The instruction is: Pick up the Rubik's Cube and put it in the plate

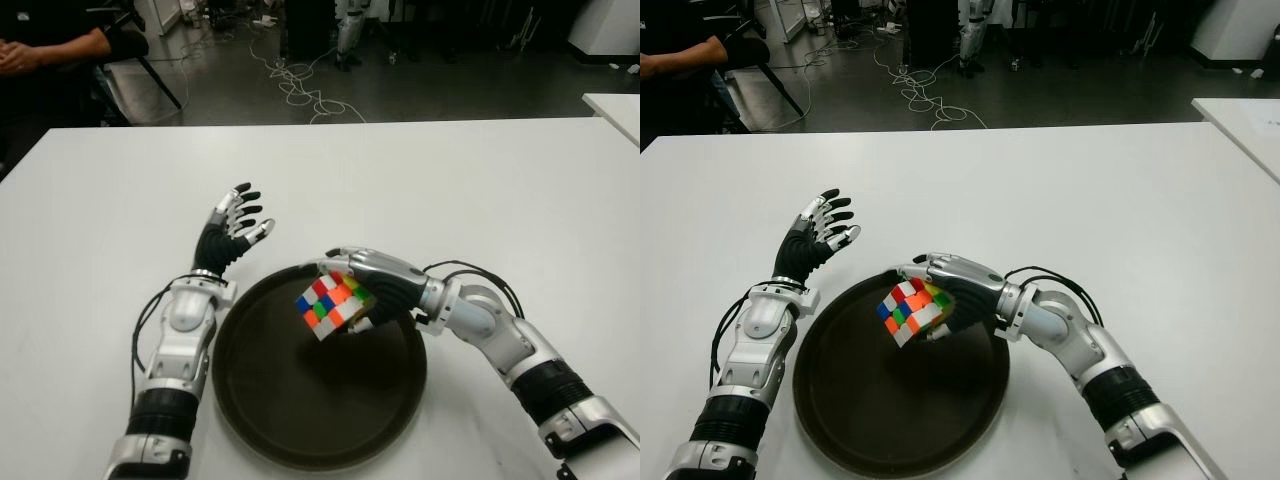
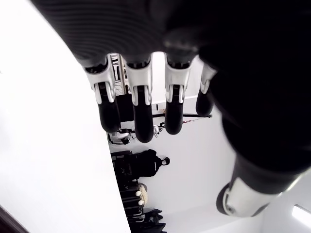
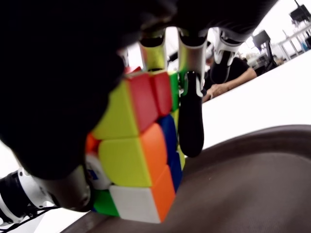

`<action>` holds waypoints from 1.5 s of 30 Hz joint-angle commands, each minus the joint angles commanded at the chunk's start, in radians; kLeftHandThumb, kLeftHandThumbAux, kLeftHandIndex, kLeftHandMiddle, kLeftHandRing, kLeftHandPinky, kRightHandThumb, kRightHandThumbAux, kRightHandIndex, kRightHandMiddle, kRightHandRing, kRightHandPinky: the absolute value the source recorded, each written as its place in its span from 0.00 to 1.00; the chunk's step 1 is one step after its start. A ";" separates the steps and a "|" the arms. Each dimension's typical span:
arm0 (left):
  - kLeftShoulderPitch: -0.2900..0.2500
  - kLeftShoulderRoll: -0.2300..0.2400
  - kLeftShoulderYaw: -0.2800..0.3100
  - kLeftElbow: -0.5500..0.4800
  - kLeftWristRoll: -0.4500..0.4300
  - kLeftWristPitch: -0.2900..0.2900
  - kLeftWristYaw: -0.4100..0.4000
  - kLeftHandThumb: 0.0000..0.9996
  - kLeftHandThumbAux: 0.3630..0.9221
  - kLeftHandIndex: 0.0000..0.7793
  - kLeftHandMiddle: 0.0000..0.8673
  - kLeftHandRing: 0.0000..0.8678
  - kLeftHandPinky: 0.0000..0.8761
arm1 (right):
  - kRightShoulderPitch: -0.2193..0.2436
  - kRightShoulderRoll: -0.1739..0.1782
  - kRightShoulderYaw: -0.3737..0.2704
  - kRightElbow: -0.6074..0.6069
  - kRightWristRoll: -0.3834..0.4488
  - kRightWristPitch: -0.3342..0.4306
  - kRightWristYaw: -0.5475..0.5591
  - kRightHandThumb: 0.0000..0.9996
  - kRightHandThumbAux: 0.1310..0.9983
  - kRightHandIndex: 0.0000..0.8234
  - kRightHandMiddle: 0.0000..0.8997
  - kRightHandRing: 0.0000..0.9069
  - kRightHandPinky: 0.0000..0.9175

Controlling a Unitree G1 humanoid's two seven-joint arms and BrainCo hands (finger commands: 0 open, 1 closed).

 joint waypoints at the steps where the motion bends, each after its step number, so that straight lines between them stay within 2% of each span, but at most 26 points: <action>1: 0.001 -0.001 0.000 -0.001 -0.001 0.000 0.000 0.11 0.67 0.15 0.22 0.21 0.22 | 0.000 -0.001 0.000 -0.002 0.001 0.001 0.005 0.00 0.67 0.02 0.03 0.03 0.01; 10: -0.002 -0.002 0.000 0.001 0.000 -0.001 0.002 0.10 0.62 0.15 0.22 0.21 0.20 | -0.001 -0.002 -0.002 -0.007 0.019 -0.004 0.033 0.00 0.66 0.00 0.00 0.00 0.00; 20: 0.000 -0.001 0.001 -0.001 -0.009 -0.003 -0.010 0.07 0.61 0.14 0.21 0.19 0.18 | -0.011 -0.002 0.000 0.024 0.044 -0.063 0.040 0.00 0.62 0.01 0.01 0.00 0.00; 27: 0.003 -0.001 -0.003 -0.014 -0.005 0.002 -0.011 0.05 0.68 0.14 0.20 0.19 0.17 | -0.025 -0.003 0.007 0.059 0.104 -0.108 0.087 0.00 0.55 0.02 0.02 0.02 0.00; 31: 0.005 -0.003 -0.003 -0.017 -0.005 0.003 -0.007 0.04 0.68 0.14 0.21 0.19 0.17 | -0.035 -0.006 0.007 0.077 0.140 -0.121 0.123 0.00 0.52 0.05 0.06 0.05 0.01; 35: 0.006 -0.006 -0.002 -0.021 -0.005 0.007 -0.003 0.05 0.68 0.14 0.22 0.20 0.18 | -0.038 0.001 -0.004 0.094 0.166 -0.137 0.131 0.00 0.50 0.09 0.10 0.09 0.05; 38: 0.008 -0.009 -0.001 -0.029 -0.006 0.018 0.001 0.06 0.66 0.14 0.22 0.20 0.17 | -0.043 0.019 -0.037 0.134 0.210 -0.162 0.108 0.00 0.51 0.15 0.14 0.14 0.09; 42: 0.009 -0.011 -0.001 -0.034 -0.005 0.028 0.005 0.07 0.64 0.13 0.21 0.20 0.19 | -0.086 0.057 -0.104 0.263 0.289 -0.190 0.085 0.00 0.58 0.28 0.26 0.26 0.24; 45: 0.008 -0.011 0.000 -0.034 -0.004 0.034 0.008 0.08 0.62 0.13 0.21 0.20 0.20 | -0.126 0.083 -0.158 0.367 0.319 -0.200 0.054 0.00 0.62 0.35 0.33 0.35 0.36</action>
